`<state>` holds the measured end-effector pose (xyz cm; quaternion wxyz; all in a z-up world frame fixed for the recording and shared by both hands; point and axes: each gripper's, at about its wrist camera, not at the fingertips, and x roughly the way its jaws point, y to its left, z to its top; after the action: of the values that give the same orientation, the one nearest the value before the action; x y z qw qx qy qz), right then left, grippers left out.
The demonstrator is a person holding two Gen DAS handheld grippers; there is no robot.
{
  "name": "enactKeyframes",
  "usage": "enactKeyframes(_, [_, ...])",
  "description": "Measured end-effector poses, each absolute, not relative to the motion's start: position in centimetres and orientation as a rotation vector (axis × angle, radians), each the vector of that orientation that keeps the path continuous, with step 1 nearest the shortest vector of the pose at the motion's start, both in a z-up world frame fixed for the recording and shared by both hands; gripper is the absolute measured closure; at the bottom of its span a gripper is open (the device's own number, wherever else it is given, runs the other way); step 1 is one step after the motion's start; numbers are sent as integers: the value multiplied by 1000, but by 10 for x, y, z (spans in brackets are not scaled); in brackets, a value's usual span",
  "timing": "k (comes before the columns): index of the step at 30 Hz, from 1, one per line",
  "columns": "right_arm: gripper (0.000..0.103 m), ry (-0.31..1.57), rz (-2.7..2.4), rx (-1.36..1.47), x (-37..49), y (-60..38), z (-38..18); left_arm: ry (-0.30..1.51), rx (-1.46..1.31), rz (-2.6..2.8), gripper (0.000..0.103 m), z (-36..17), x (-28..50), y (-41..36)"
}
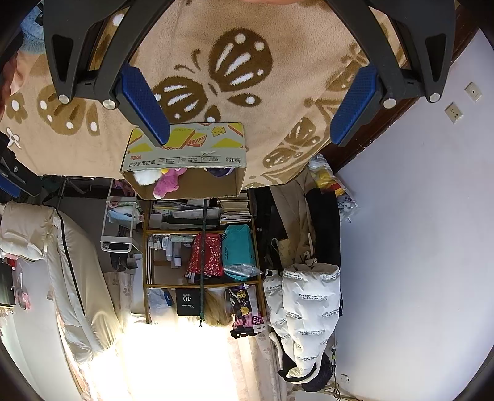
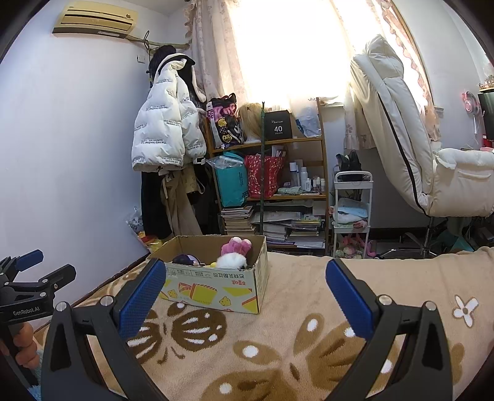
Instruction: Organize soft objects
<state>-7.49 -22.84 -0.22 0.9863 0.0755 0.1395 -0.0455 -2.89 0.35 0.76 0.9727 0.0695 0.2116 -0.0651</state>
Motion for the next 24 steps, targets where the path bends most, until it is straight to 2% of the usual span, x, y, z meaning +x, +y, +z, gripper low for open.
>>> enactKeyframes(24, [0,290,-87,149,-74,-225,-11,430,169,-129,1,4,-29,-2])
